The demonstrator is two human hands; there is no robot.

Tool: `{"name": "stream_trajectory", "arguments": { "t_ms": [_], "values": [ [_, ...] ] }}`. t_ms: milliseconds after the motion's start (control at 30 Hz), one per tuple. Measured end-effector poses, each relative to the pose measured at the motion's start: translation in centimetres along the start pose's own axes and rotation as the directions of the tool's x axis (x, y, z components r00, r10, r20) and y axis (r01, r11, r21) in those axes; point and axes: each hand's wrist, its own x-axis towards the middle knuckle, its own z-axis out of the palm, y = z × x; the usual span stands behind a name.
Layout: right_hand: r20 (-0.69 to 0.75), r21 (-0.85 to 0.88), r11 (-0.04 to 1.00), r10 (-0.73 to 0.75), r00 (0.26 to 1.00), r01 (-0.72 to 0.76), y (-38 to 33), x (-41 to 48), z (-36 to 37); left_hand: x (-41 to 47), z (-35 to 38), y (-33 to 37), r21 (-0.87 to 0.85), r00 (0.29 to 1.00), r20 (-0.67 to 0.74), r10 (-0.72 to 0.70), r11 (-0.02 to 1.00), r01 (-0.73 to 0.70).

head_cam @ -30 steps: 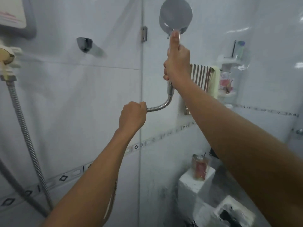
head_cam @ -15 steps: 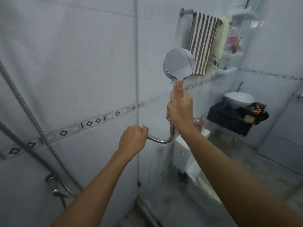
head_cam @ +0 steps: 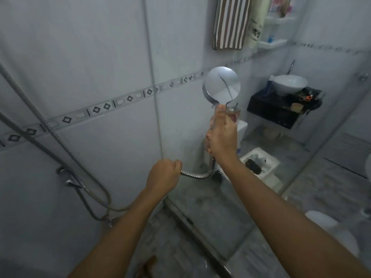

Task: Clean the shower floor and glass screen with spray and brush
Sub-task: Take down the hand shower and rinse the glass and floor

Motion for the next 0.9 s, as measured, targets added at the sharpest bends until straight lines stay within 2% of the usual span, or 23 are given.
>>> {"name": "stream_trajectory", "arguments": {
  "t_ms": [100, 233, 567, 900],
  "values": [
    [-0.018, 0.004, 1.0, 0.019, 1.0, -0.019, 0.2, -2.0, -3.0, -2.2, 1.7, 1.4, -0.007, 0.999, 0.006, -0.032, 0.999, 0.032],
    [-0.061, -0.027, 1.0, 0.014, 0.998, -0.016, 0.8, -4.7, -7.5, -5.7, 4.3, 4.0, 0.047, 0.993, 0.111, 0.044, 0.998, -0.049],
    [-0.151, -0.058, 0.994, 0.08, 0.985, -0.089, 2.2, -10.5, -15.1, -11.5, 10.5, 7.3, 0.102, 0.98, 0.197, -0.009, 0.995, -0.011],
    [-0.183, -0.101, 0.978, 0.162, 0.97, -0.182, 6.4, -12.0, -15.9, -13.8, 12.7, 5.8, 0.187, 0.983, 0.182, -0.039, 0.982, 0.004]
  ]
}}
